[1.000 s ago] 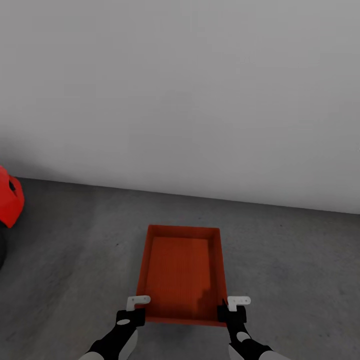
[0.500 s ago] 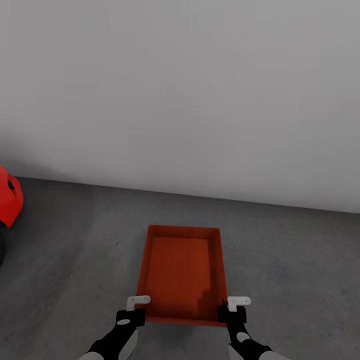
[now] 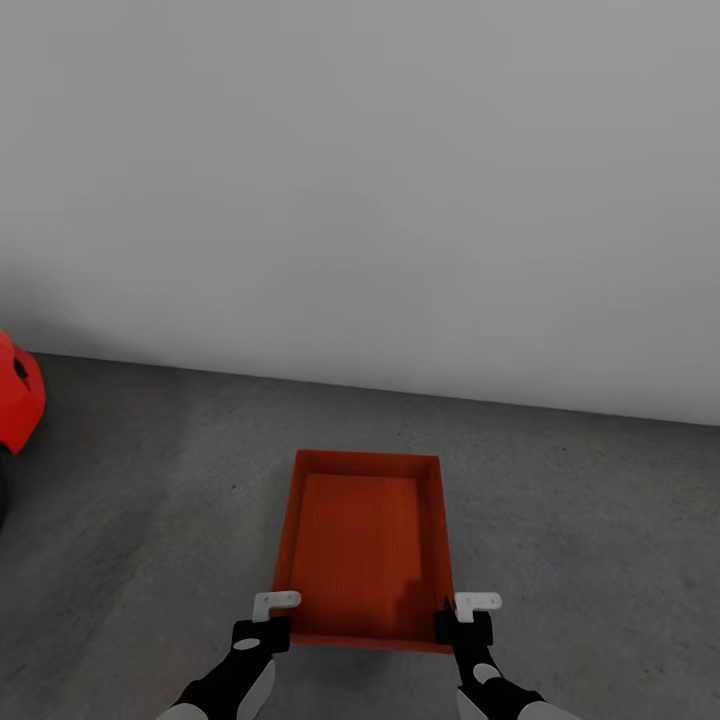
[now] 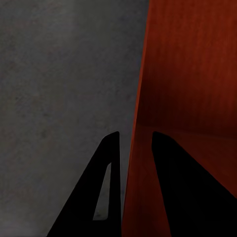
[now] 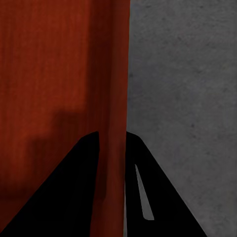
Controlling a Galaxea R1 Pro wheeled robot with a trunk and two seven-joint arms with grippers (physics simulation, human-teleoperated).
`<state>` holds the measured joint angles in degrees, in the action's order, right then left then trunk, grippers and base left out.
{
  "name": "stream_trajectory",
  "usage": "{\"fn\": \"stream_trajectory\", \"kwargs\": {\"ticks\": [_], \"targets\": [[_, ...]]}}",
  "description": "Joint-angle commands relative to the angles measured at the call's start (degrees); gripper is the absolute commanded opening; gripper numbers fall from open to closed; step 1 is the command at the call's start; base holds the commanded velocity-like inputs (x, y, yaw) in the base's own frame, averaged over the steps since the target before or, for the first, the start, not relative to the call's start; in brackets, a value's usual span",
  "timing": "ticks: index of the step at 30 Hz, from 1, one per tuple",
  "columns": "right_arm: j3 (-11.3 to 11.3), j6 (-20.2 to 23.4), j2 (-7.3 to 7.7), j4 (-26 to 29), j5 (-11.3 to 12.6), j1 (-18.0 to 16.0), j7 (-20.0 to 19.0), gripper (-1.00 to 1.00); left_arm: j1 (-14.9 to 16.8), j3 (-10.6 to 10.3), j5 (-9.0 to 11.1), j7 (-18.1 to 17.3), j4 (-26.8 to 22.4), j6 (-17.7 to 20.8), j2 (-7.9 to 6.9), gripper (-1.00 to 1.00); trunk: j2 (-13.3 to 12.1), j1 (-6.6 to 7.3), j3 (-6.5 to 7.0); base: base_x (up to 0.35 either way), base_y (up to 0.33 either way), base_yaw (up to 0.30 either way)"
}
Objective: Move the two storage containers from the living room to the garage. In the garage, place one container on the floor and stack the other container on top of it (either order is fine).
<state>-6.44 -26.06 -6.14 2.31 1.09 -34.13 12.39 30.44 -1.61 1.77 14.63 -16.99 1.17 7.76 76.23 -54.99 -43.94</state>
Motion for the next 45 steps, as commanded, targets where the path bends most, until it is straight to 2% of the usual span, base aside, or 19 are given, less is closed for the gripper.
{"fn": "stream_trajectory", "kwargs": {"ticks": [1, 20, 26, 34, 39, 45], "targets": [[0.29, -2.59, -0.03, 0.15, -1.00, -0.06, 0.18, -1.00, -0.03, 0.12, 0.25, 0.57, 0.12, 0.15, 0.02, -1.00, 0.44, -0.22, -0.22, 0.000, 0.000, 0.000], [0.29, -2.55, -0.01, 0.15, -0.97, -0.06, 0.20, -1.00, -0.03, 0.12, 0.19, 0.57, 0.12, 0.15, 0.06, -1.00, 0.84, -0.44, -0.40, 0.000, 0.000, 0.000], [0.29, -2.59, -0.01, 0.14, -0.94, -0.06, 0.20, -1.00, -0.04, 0.12, 0.21, 0.57, 0.12, 0.15, -0.02, -1.00, 3.24, -1.76, -1.48, 0.000, 0.000, 0.000], [0.29, -2.59, -0.01, 0.14, -1.00, -0.06, 0.21, -1.00, -0.03, 0.12, 0.17, 0.57, 0.12, 0.15, 0.01, -1.00, 3.24, -1.76, -1.48, 0.000, 0.000, 0.000], [0.29, -2.59, -0.01, 0.14, -0.99, -0.06, 0.21, -1.00, -0.03, 0.12, 0.21, 0.57, 0.12, 0.15, -0.02, -1.00, 5.25, -2.86, -2.38, 0.000, 0.000, 0.000], [0.29, -2.59, -0.01, 0.14, -0.98, -0.06, 0.20, -1.00, -0.05, 0.12, 0.21, 0.57, 0.12, 0.15, 0.04, -1.00, 5.25, -2.86, -2.38, 0.000, 0.000, 0.000]]}}
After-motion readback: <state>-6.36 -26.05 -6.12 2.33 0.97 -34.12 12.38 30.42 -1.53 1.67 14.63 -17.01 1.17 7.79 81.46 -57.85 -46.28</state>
